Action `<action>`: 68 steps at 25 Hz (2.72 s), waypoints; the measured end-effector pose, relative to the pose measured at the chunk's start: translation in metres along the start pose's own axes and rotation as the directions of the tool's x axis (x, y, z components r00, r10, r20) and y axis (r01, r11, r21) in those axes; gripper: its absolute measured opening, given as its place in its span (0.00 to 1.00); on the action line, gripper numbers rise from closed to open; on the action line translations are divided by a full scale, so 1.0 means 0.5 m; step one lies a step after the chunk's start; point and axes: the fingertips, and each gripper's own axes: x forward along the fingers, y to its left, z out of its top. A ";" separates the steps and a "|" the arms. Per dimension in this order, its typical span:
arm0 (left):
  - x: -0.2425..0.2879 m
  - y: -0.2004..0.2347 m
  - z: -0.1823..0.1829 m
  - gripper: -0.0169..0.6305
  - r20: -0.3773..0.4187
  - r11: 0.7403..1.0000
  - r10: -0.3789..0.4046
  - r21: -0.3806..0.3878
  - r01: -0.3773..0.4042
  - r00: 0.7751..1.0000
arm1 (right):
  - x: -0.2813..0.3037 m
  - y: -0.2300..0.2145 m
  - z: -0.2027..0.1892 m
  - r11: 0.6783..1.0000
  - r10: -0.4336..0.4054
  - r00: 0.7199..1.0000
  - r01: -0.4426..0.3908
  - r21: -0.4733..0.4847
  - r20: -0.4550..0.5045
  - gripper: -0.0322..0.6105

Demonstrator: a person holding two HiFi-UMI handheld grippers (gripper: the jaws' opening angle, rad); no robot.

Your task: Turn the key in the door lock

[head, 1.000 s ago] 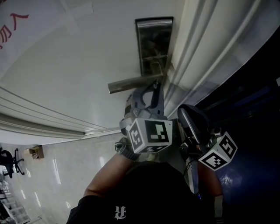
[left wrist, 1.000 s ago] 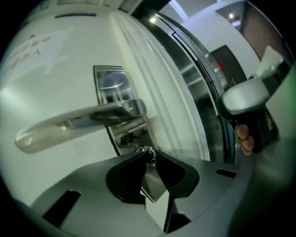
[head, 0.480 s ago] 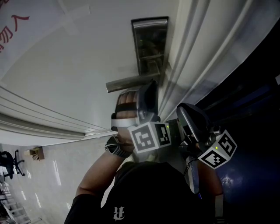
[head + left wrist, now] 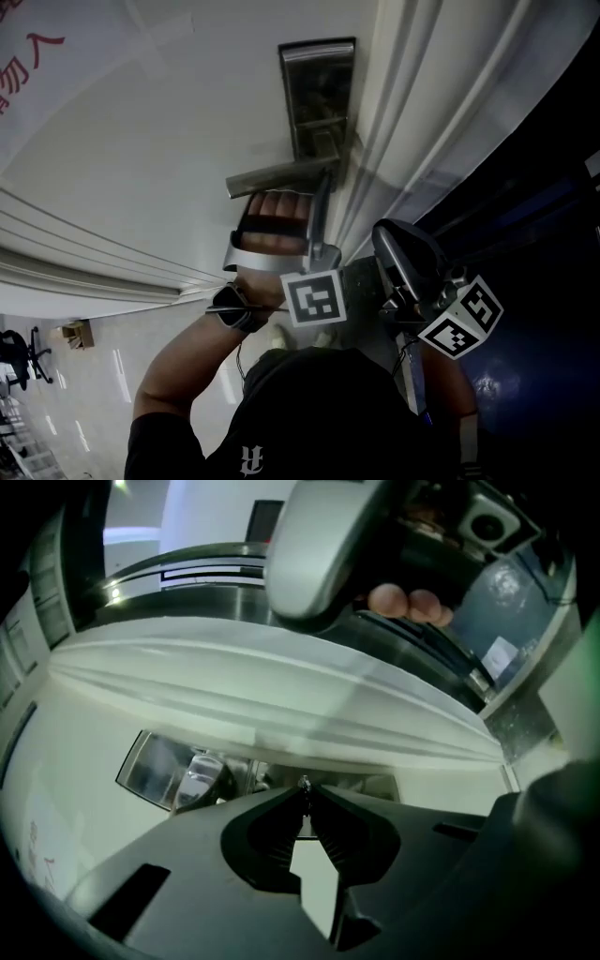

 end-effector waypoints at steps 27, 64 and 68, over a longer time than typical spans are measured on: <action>-0.111 0.007 0.009 0.06 0.291 0.975 -0.004 -0.213 0.069 0.957 | 0.049 0.035 -0.038 0.993 -0.091 0.995 0.089 -0.081 -0.030 0.08; -0.155 0.051 -0.069 0.05 0.548 0.105 0.075 -0.835 0.540 0.833 | 0.123 0.024 -0.078 0.950 -0.268 0.959 0.249 -0.188 -0.089 0.07; -0.154 0.050 -0.071 0.05 0.549 0.096 0.073 -0.835 0.542 0.833 | 0.125 0.020 -0.078 0.949 -0.275 0.957 0.255 -0.183 -0.089 0.07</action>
